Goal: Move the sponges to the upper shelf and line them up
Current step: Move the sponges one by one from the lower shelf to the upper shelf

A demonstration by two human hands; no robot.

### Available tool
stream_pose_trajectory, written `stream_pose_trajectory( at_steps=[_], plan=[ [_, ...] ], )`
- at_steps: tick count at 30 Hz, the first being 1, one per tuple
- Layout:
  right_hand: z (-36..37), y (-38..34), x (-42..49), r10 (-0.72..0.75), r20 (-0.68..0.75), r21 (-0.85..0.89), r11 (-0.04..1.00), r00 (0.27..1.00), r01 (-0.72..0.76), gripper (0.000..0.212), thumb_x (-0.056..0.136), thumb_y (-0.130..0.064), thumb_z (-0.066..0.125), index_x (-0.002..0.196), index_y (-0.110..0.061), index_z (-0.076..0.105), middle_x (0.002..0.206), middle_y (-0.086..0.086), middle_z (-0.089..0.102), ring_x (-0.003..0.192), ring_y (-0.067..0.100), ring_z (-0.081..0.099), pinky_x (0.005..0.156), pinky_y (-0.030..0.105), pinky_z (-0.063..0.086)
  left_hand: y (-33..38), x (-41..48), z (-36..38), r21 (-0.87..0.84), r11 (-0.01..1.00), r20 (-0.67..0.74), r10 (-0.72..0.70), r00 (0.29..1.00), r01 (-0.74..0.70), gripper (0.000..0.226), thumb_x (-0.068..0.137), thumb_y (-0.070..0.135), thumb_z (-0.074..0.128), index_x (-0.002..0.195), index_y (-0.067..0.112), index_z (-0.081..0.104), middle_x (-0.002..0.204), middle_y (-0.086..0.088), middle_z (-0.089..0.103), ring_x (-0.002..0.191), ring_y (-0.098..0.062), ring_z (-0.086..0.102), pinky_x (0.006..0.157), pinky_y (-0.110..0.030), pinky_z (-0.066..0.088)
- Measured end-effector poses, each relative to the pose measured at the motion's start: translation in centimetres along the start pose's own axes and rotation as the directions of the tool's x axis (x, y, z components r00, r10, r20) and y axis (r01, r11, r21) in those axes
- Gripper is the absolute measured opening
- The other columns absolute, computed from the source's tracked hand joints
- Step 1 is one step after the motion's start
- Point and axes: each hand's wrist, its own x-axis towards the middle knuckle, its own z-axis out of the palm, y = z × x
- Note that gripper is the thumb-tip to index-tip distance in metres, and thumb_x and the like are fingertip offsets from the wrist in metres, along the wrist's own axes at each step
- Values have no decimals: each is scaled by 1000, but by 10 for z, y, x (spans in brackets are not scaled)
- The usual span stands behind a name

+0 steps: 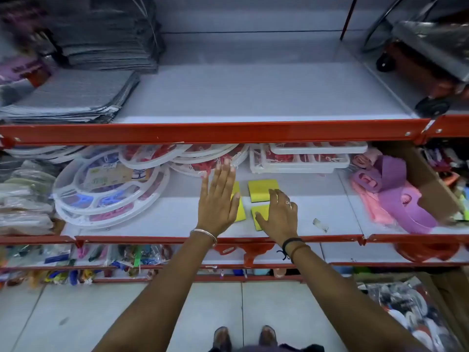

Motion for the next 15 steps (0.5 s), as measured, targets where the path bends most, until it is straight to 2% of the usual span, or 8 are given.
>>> stream_pose_trajectory(
  at_steps=[1,4,7,8,10,12,13,15],
  plan=[
    [6,2,2,67,105,-46,997,992,-63,81,84,-50,57,146,-8,27,151,14,32,138,30,32,108,45,30,-1,5,-2,9,999,-46,-34,998,35,69,94,31,30,149,21,-9,157,8,-19,146,-10,-12,120,-36,-9],
    [20,7,6,219,271,-130,973,937,-190,101,78,-65,56,150,-8,14,153,18,22,142,34,23,109,48,31,-11,28,-10,53,992,-138,-106,985,114,69,95,31,30,149,20,-12,156,7,-22,146,-11,-14,119,-38,-8],
    [33,8,10,273,351,-135,961,896,-240,110,73,-73,55,150,-9,10,153,19,20,141,36,23,110,50,30,-28,50,-14,81,987,-218,-116,969,137,66,96,31,26,149,19,-12,156,6,-23,145,-12,-16,119,-38,-8],
    [36,8,12,283,358,-137,959,890,-250,111,72,-73,55,150,-9,10,153,19,20,140,37,25,110,50,30,-34,57,-13,94,984,-230,-130,965,155,65,96,31,26,150,17,-9,157,2,-19,145,-12,-17,119,-37,-9],
    [40,8,16,292,353,-140,956,889,-259,110,72,-72,57,149,-8,12,151,19,24,137,37,31,108,49,33,-45,71,-17,97,973,-254,-179,951,209,61,96,31,29,149,9,7,158,-13,4,145,-11,-16,119,-35,-10],
    [43,8,17,288,337,-117,958,896,-264,108,72,-66,62,148,-7,14,148,19,29,134,36,35,107,46,36,-52,80,-17,113,969,-266,-183,946,219,58,96,31,31,145,3,17,152,-19,21,145,-9,-16,119,-34,-9],
    [43,8,18,282,335,-100,959,899,-264,108,71,-63,65,148,-7,14,148,18,29,134,36,35,107,45,35,-56,81,-16,133,970,-276,-162,947,204,57,97,31,30,145,4,16,154,-17,17,145,-9,-16,119,-33,-9],
    [42,9,19,259,311,-75,966,914,-248,111,68,-58,69,149,-5,13,147,16,30,135,34,33,108,43,33,-62,81,-13,172,971,-292,-113,950,168,60,98,34,27,150,13,4,159,-2,-10,144,-8,-18,119,-31,-11]
  ],
)
